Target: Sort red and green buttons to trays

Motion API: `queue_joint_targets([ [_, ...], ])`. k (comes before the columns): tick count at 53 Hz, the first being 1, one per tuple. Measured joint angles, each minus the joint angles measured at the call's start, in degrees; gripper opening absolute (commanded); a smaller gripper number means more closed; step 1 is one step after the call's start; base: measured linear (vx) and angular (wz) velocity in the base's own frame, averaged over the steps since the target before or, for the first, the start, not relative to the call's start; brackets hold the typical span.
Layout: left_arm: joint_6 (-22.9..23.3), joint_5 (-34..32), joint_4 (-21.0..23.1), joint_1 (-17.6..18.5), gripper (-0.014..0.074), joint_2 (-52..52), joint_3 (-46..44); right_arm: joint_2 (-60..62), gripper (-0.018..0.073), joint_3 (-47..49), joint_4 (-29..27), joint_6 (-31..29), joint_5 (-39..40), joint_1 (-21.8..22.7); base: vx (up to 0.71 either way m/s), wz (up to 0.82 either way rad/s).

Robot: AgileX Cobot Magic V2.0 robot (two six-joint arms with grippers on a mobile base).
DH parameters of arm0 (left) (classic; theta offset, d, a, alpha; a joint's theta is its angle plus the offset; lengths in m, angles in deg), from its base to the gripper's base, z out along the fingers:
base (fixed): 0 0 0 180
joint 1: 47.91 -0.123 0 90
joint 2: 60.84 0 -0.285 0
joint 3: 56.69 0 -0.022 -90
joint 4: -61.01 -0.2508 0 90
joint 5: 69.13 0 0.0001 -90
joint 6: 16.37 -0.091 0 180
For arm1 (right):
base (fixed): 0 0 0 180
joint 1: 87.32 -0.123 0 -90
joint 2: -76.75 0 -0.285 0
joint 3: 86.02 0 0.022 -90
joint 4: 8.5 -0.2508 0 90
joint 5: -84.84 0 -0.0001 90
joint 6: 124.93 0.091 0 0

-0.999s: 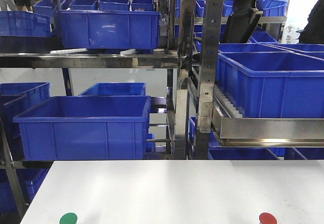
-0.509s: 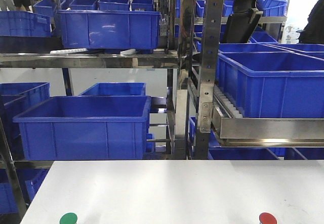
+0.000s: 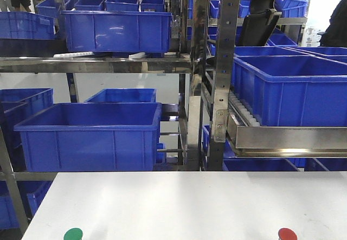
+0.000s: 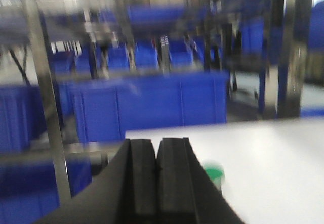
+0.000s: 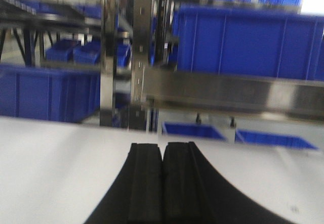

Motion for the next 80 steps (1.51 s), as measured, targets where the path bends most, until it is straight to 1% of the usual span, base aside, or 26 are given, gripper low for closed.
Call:
queue_joint_targets([
  [3,1.8,-5.1,1.5,0.0,-0.0006,0.0,-0.1,0.0,-0.0010,0.8,0.0,0.0,0.6,0.0,0.00,0.00],
  [5,2.9,-6.8,2.7,0.0,-0.0006,0.0,-0.5,0.0,-0.0010,2.1,0.0,0.0,0.3,0.0,0.00,0.00],
  [9,4.2,-6.9,4.7,0.0,-0.0006,0.0,-3.2,0.0,-0.0010,7.4,0.0,0.0,-0.4,0.0,0.00,0.00],
  [12,4.3,-6.2,4.8,0.0,-0.0006,1.0,-6.7,-1.2,-0.0010,12.8,0.0,0.0,-0.5,0.0,0.00,-0.01],
  [15,3.8,-5.1,4.5,0.0,-0.0006,4.3,-11.4,-4.3,-0.0010,18.7,0.0,0.0,-0.2,0.0,0.00,0.00],
  [18,3.0,-3.9,3.8,0.0,-0.0006,9.5,-16.4,-8.9,-0.0010,23.8,0.1,0.0,0.2,0.0,0.00,0.00],
  [24,1.6,-2.3,2.0,0.0,-0.0006,23.2,-26.6,-20.6,-0.0010,34.2,0.2,0.0,0.8,0.0,0.00,0.00],
  [28,1.3,-2.1,1.3,0.0,-0.0006,32.8,-32.6,-29.0,-0.0010,38.9,0.2,0.0,0.9,0.0,0.00,0.00],
  [35,1.3,-1.7,1.0,0.0,-0.0002,46.1,-40.5,-40.7,-0.0009,42.9,0.2,0.0,0.9,0.0,0.00,0.00],
  [42,1.2,-0.6,1.0,0.0,0.0035,53.4,-45.0,-47.9,0.0018,43.6,0.2,0.0,2.2,0.0,0.00,0.00],
  [45,1.2,-0.3,0.8,0.0,0.0071,55.5,-46.0,-49.6,0.0057,43.6,0.2,0.1,2.5,0.0,0.00,0.00],
  [46,1.2,-0.2,0.8,0.0,0.0104,56.2,-46.5,-50.3,0.0081,43.6,0.2,0.1,2.6,0.0,0.00,0.00],
  [48,1.2,-0.2,0.8,0.0,0.0131,56.5,-46.7,-50.7,0.0125,43.6,0.2,0.1,2.8,0.0,0.00,0.00],
  [52,1.2,0.1,0.8,0.0,0.0222,56.6,-46.8,-50.9,0.0225,43.7,0.2,0.2,2.8,0.0,0.00,0.00],
  [54,1.2,0.1,0.8,0.0,0.0282,56.6,-46.9,-50.9,0.0289,43.7,0.2,0.2,2.8,0.0,0.00,0.00],
  [56,1.2,0.2,0.8,0.0,0.0343,56.6,-47.0,-50.9,0.0373,43.7,0.2,0.2,2.8,0.0,0.00,0.00],
  [57,1.2,0.2,0.8,0.0,0.0353,56.6,-47.0,-50.9,0.0417,43.7,0.2,0.2,2.8,0.0,0.00,0.00],
  [60,1.1,0.2,0.8,0.0,0.0436,56.6,-47.0,-50.9,0.0544,43.7,0.2,0.2,2.7,0.0,0.00,0.00],
  [61,1.1,0.2,0.8,0.0,0.0452,56.6,-47.0,-50.9,0.0557,43.7,0.2,0.2,2.7,0.0,0.00,0.00],
  [63,1.1,0.2,0.8,0.0,0.0496,56.6,-47.0,-50.9,0.0644,43.7,0.2,0.2,2.6,0.0,0.00,0.00],
  [64,1.1,0.2,0.8,0.0,0.0507,56.6,-47.0,-50.9,0.0656,43.7,0.2,0.2,2.6,0.0,0.00,0.00],
  [66,1.1,0.2,0.8,0.0,0.0538,56.6,-47.0,-50.9,0.0715,43.7,0.2,0.2,2.6,0.0,0.00,0.00],
  [67,1.1,0.2,0.8,0.0,0.0549,56.6,-47.0,-50.9,0.0729,43.7,0.2,0.3,2.6,0.0,0.00,0.00],
  [71,1.1,0.2,0.8,0.0,0.0568,56.6,-47.0,-50.9,0.0727,43.7,0.1,0.4,2.9,0.0,0.00,0.00],
  [80,1.1,0.2,0.8,0.0,0.0566,56.6,-47.0,-51.0,0.0696,43.7,-1.0,2.5,3.7,0.0,0.00,0.00],
])
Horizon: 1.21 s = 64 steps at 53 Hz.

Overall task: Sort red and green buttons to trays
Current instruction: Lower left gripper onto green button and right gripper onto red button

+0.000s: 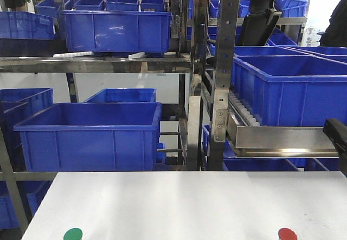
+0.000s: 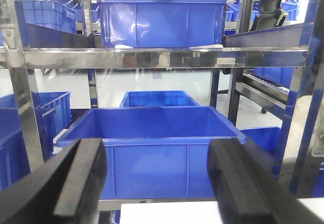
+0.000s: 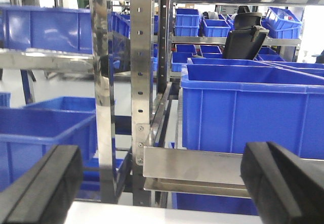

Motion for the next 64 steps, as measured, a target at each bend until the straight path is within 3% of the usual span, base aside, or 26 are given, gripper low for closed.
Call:
queue_joint_targets([
  [7,0.0,0.0,0.0,0.0,0.0566,0.0,0.0,-1.2,0.0644,-4.9,3.5,-0.1,7.6,0.0,0.00,0.00],
  [16,0.0,0.0,0.0,0.0,0.0566,0.0,0.0,-6.6,0.0580,-20.3,7.3,3.0,27.2,0.0,0.00,0.00],
  [22,0.0,0.0,0.0,0.0,0.0566,0.0,0.0,-15.2,0.0559,-30.0,6.7,5.0,37.4,0.0,0.00,0.00],
  [30,0.0,0.0,0.0,0.0,0.0566,0.0,0.0,-30.8,0.0556,-35.4,3.5,5.3,49.3,0.0,0.00,0.00],
  [36,0.0,0.0,0.0,0.0,0.0566,0.0,0.0,-44.1,0.0556,-34.2,2.2,5.4,58.2,0.0,0.00,0.00],
  [44,0.0,0.5,0.0,0.0,0.0566,0.0,0.0,-57.9,0.0554,-27.9,1.8,5.4,59.6,0.0,0.00,0.00],
  [56,0.0,0.7,0.0,0.0,0.0566,1.2,0.0,-67.5,0.0547,-16.1,3.8,5.4,60.3,0.0,0.00,0.00],
  [61,0.0,0.9,0.0,0.0,0.0566,2.0,0.0,-71.1,0.0514,-11.5,3.8,5.5,60.3,0.0,0.00,0.00],
  [64,0.0,0.9,0.0,0.0,0.0566,2.4,0.0,-72.6,0.0438,-9.3,3.8,5.5,60.3,0.0,0.00,0.00],
])
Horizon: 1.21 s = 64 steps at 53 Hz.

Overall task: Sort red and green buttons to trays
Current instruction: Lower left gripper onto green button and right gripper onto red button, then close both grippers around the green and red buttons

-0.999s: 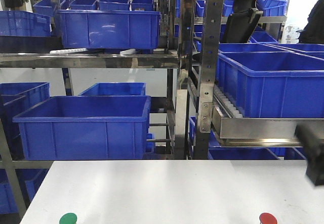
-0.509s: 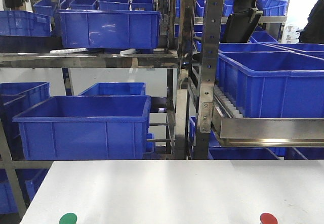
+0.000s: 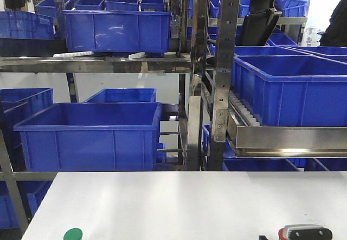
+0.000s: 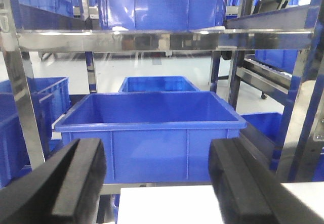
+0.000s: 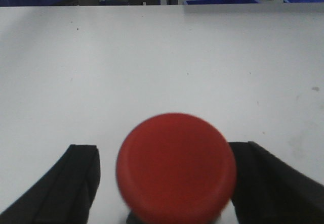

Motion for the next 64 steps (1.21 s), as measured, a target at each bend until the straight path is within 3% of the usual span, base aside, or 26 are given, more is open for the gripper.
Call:
queue_joint_targets([
  [3,0.0,0.0,0.0,0.0,0.0566,0.3,0.0,-0.8,0.0312,1.3,0.0,0.1,0.0,0.0,0.00,0.00],
  [7,0.0,0.0,0.0,0.0,0.0566,0.8,0.0,-1.0,0.0055,2.0,0.0,0.3,0.0,0.0,0.00,0.00],
  [9,0.0,0.0,0.0,0.0,0.0566,1.0,0.0,-1.0,-0.0017,1.9,0.1,0.7,0.1,0.0,0.00,0.00],
  [25,-0.3,3.2,-0.1,0.2,0.0534,1.6,0.6,1.6,-0.0014,-2.7,2.6,4.1,0.3,0.0,0.00,0.00],
  [34,-0.5,0.3,-0.2,3.0,0.0503,1.6,10.6,1.9,-0.0014,-3.7,3.2,4.1,0.4,0.0,0.00,0.00],
  [49,0.0,-26.0,-1.4,8.0,0.0502,9.7,31.1,1.9,-0.0013,-3.8,3.2,4.1,0.4,0.0,0.00,0.00],
  [64,3.1,-52.9,-13.7,8.2,0.0502,32.7,33.2,1.9,-0.0013,-3.8,2.4,4.1,0.4,0.0,0.00,0.00],
])
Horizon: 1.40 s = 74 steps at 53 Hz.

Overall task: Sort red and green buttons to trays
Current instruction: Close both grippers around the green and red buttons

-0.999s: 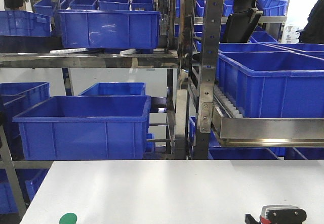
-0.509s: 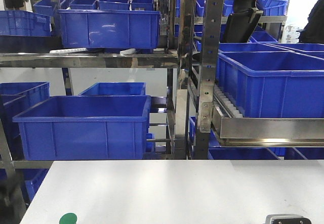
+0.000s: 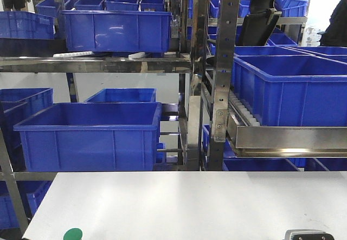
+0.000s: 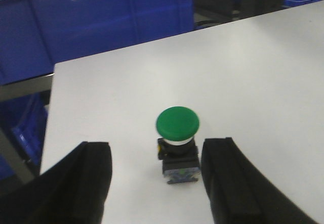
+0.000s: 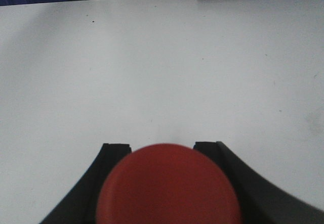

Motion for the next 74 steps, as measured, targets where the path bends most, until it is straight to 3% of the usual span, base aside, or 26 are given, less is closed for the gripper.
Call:
queue_joint_targets([
  [6,1.6,-8.2,-1.3,0.0,0.0502,10.4,-0.3,0.0,-0.0013,0.0,-0.4,0.0,0.0,0.0,0.00,0.00],
  [20,5.5,-9.1,-3.4,0.0,0.0502,23.6,-5.7,0.0,-0.0013,0.0,-0.4,0.0,0.1,0.0,0.00,0.00],
  [45,5.6,-9.6,-4.4,0.0,0.0502,25.4,-16.0,0.0,-0.0013,0.0,-0.4,0.0,0.1,0.0,0.00,0.00],
  [61,5.6,-2.5,-4.4,0.0,0.0499,25.4,-21.0,0.0,-0.0013,0.0,-0.4,0.0,0.1,0.0,0.00,0.00],
  [67,5.6,-0.2,-4.4,0.0,0.0434,25.4,-21.2,0.0,-0.0013,0.0,-0.4,0.0,0.1,0.0,0.00,0.00],
  [74,5.7,1.6,-4.4,0.0,0.0239,25.4,-21.2,0.0,-0.0013,0.0,-0.4,0.0,0.1,0.0,0.00,0.00],
])
